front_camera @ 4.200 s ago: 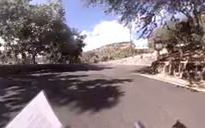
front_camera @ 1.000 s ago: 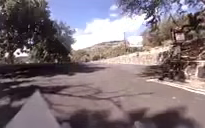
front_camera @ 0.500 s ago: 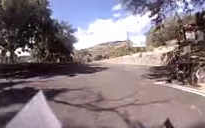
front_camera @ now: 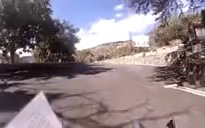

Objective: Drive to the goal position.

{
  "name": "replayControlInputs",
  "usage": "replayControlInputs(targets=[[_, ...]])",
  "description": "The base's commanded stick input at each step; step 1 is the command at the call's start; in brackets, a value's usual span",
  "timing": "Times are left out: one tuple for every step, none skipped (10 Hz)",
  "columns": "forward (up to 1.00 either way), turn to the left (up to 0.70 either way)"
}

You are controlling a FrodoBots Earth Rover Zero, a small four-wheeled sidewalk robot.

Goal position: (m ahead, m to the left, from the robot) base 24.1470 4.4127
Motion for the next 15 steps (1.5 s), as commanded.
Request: replayControlInputs(targets=[[0.70,-0.35],[0.70,-0.35],[0.70,-0.35],[0.70,-0.35],[0.70,-0.35],[0.70,-0.26],[0.70,-0.01],[0.70,0.00],[0.70,0.00],[0.70,0.00],[0.70,0.00],[0.70,0.00],[0.70,0.00],[0.70,0.00],[0.70,0.00]])
